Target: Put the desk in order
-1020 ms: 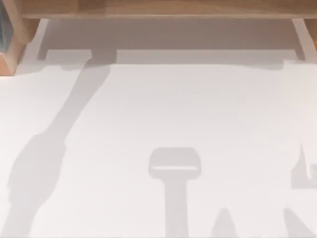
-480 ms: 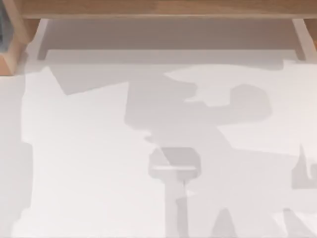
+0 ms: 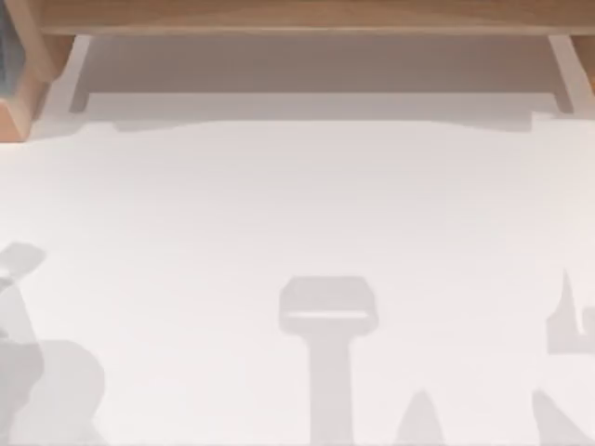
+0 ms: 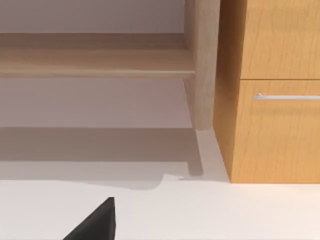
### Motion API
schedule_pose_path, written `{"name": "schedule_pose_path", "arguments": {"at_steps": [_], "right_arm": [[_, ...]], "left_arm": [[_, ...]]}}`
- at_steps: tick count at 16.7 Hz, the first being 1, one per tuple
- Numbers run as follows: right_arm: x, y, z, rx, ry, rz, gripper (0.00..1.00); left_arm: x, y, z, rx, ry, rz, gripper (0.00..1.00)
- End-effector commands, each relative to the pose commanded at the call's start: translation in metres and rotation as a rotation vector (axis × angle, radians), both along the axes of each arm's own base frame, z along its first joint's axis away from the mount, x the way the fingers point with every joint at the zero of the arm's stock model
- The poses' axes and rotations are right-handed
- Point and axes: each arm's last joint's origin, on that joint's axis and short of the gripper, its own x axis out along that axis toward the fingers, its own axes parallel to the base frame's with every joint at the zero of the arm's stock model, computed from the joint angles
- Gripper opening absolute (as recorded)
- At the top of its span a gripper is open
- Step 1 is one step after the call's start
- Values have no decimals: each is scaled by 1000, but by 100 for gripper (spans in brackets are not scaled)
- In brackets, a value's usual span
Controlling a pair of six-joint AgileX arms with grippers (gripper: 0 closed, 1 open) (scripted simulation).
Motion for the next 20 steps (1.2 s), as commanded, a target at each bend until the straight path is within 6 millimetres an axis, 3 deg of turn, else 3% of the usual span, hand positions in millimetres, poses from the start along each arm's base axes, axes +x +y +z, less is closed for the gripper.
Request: {"name": "schedule_pose_path", "arguments": {"at_steps": [3,5,12,15,20], "right_arm": [[0,0,0,0,0,0,100],[0,0,0,0,0,0,100],[0,0,0,0,0,0,100],[0,0,0,0,0,0,100],[0,0,0,0,0,0,100]], "left_arm": [[-16,2,-41,55,113,-146,0],[-13,-5,-54,119,134,-282,0],[31,-43,-74,368,70,-729,0],[42,-47,-84,396,64,-795,0],[41,-46,-85,394,67,-791,0]]}}
